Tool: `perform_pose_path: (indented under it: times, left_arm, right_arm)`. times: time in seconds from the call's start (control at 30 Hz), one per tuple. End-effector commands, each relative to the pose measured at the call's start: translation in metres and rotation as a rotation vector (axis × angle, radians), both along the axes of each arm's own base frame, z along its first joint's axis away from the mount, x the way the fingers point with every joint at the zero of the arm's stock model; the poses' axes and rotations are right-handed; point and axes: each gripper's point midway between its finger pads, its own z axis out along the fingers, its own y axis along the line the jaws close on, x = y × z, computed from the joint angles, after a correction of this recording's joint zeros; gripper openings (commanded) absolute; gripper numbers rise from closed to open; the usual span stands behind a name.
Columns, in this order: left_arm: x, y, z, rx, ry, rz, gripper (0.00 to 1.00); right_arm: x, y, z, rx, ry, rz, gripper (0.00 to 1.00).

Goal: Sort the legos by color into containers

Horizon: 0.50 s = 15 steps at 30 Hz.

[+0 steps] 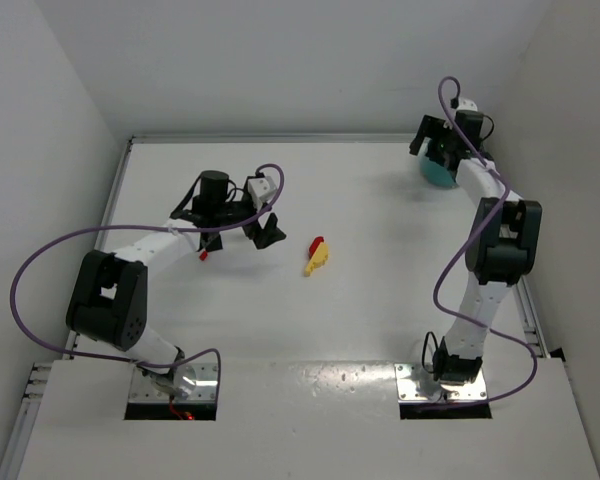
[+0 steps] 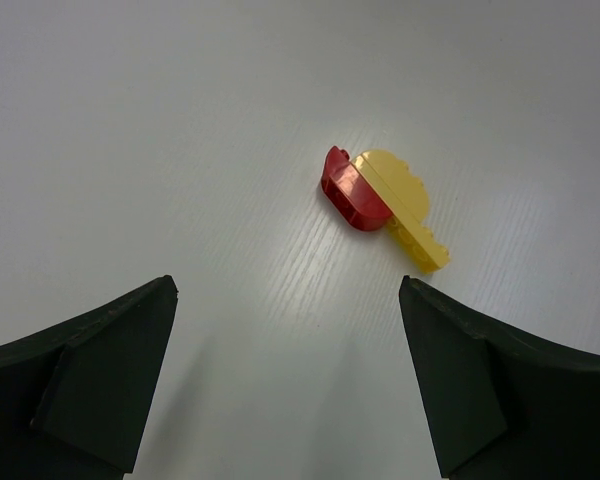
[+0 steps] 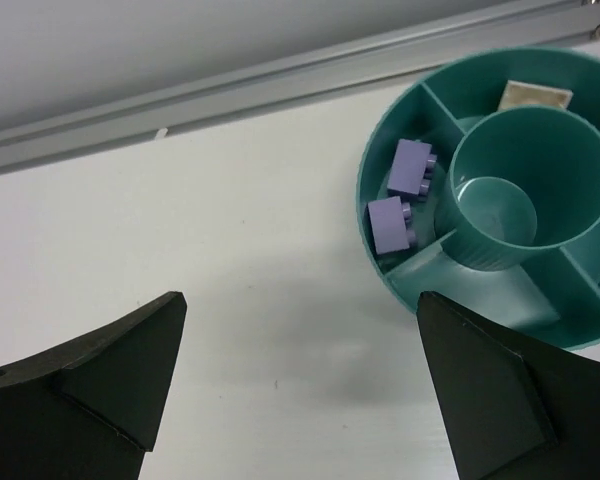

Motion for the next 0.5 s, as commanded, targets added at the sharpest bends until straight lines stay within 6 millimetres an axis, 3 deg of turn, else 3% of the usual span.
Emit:
perform_pose_path:
  times: [0.0, 0.33, 0.4, 0.47]
  left_arm:
    - [0.000, -0.007, 0.017, -0.033, -0.057, -0.026, 1.00]
    - [0.000, -0.007, 0.017, -0.033, -0.057, -0.026, 1.00]
    - [0.000, -0.007, 0.017, -0.033, -0.057, -0.026, 1.00]
    - [0.000, -0.007, 0.017, -0.033, -0.057, -0.026, 1.00]
  right_arm:
    - [0.005, 0.005, 0.044, -0.008, -0.108, 0.009, 1.00]
    - [0.003, -0.030, 0.046, -0.178, -0.113, -0.109, 1.00]
    - [0.001, -0.040, 0.043, -0.233, -0.112, -0.138, 1.00]
    - [0.000, -0.048, 0.029, -0.266, -0.082, -0.161, 0.98]
